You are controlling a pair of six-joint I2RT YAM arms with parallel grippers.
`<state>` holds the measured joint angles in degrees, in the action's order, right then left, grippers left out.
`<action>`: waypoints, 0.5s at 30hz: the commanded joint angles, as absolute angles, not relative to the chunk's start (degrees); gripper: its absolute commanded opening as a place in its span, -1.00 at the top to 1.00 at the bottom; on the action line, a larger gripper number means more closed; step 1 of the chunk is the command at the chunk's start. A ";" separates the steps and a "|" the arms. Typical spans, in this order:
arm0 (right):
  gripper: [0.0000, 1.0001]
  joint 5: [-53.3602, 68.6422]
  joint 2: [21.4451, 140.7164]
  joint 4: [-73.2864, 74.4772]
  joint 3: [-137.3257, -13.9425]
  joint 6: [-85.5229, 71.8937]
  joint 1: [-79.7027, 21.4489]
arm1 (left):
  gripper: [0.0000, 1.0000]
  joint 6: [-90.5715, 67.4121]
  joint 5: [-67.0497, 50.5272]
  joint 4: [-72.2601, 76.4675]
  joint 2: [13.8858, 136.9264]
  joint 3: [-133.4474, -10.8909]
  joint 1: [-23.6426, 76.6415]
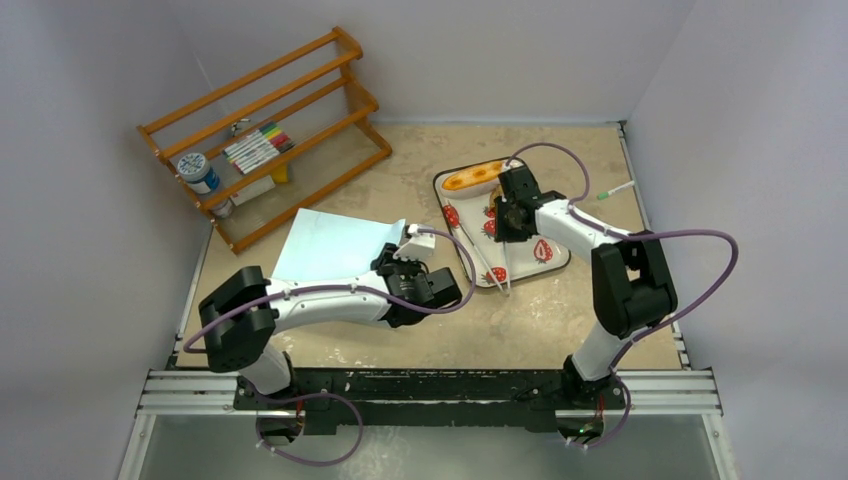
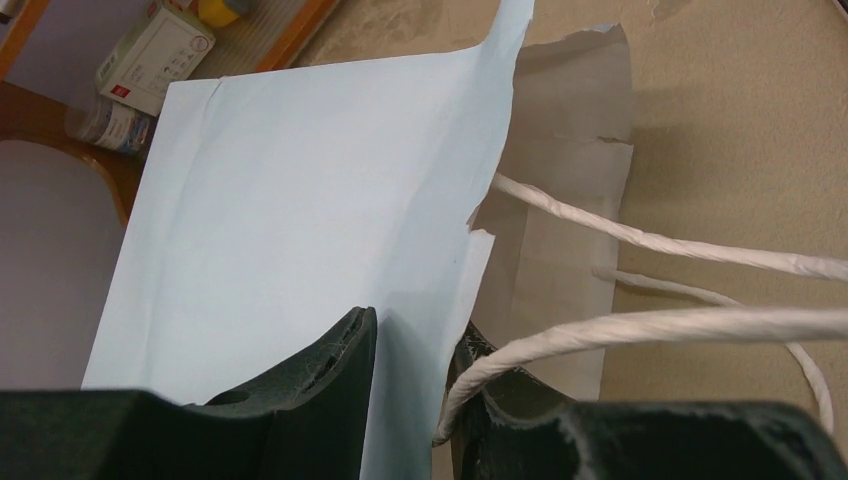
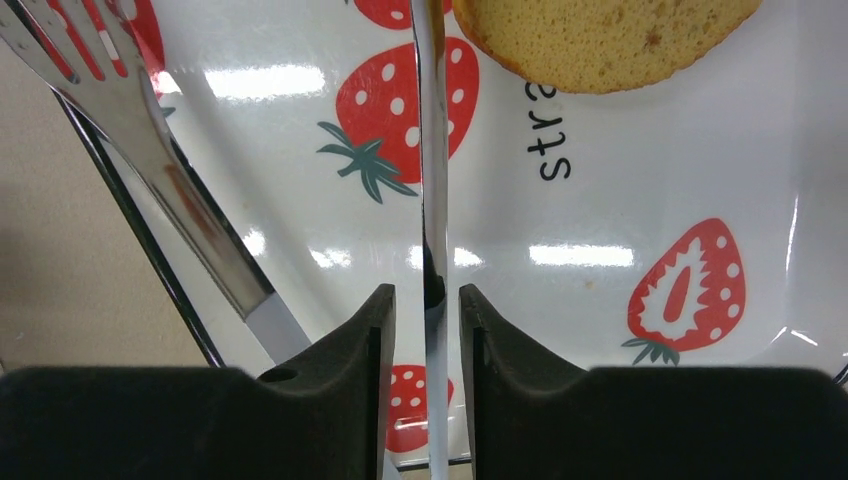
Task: Take the fake bread out of the paper bag
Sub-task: Place the clamp in the container.
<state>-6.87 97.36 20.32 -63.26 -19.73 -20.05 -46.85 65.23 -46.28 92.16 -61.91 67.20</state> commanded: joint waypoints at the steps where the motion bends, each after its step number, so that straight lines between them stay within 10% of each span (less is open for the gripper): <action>1: 0.29 -7.65 96.79 20.21 -66.17 -19.08 -19.69 | 0.39 -45.50 67.80 -43.82 88.27 -61.26 66.36; 15: -0.12 -9.98 88.08 15.14 -61.29 -21.27 -20.08 | 0.41 -41.90 69.28 -43.40 81.29 -61.49 65.93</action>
